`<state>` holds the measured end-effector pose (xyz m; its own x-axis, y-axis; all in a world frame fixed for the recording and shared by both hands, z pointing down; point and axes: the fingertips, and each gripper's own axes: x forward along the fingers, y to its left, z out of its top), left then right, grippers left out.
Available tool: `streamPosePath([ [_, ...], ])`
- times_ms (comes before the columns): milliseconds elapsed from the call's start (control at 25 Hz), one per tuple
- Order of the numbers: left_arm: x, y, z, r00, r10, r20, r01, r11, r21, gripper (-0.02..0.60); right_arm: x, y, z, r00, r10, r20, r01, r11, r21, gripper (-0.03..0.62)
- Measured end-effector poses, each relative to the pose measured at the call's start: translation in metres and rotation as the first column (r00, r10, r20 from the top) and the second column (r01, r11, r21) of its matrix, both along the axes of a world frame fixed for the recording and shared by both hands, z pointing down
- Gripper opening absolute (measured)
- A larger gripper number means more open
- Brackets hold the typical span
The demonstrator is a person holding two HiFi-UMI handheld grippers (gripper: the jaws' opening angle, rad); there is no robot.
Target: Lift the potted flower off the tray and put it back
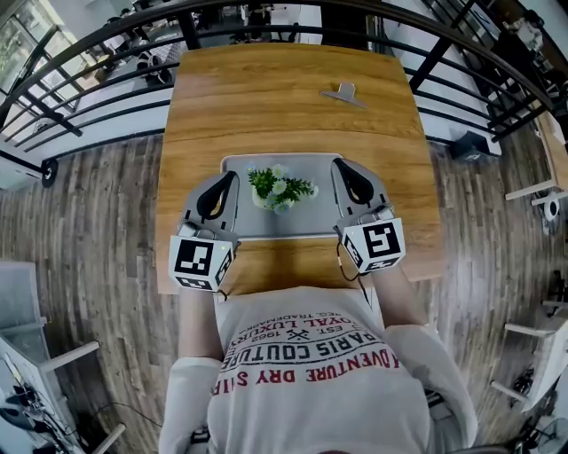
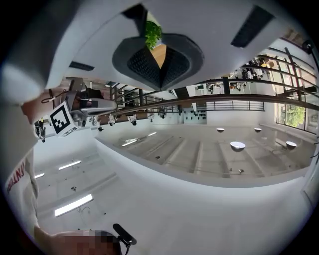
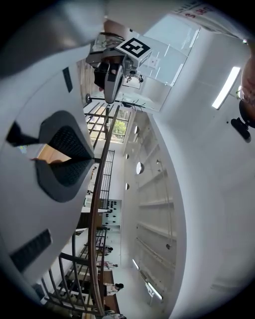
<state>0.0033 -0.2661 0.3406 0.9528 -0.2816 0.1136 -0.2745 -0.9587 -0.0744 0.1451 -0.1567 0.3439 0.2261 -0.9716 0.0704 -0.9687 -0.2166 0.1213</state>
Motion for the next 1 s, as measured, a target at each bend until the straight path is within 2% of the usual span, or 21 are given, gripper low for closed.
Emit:
streamPosePath([
  [320, -0.0037, 0.0001, 0.001, 1.0, -0.01, -0.011, 0.009, 1.0, -0.028, 0.012, -0.0018, -0.0007, -0.0025, 1.0, 0.021, 0.003, -0.021, 1.0, 0.007, 0.026],
  [720, -0.0073, 0.0027, -0.0041, 1.0, -0.007, -0.014, 0.006, 1.0, -0.019, 0.012, -0.004, 0.0073, -0.005, 0.999, 0.03, 0.038, -0.031, 0.999, 0.033, 0.026],
  [1000, -0.0056, 0.0037, -0.0066, 1.0, 0.008, -0.018, -0.008, 1.0, -0.016, 0.012, -0.0065, 0.0071, -0.0056, 0.999, 0.035, 0.003, -0.035, 0.999, 0.022, 0.026],
])
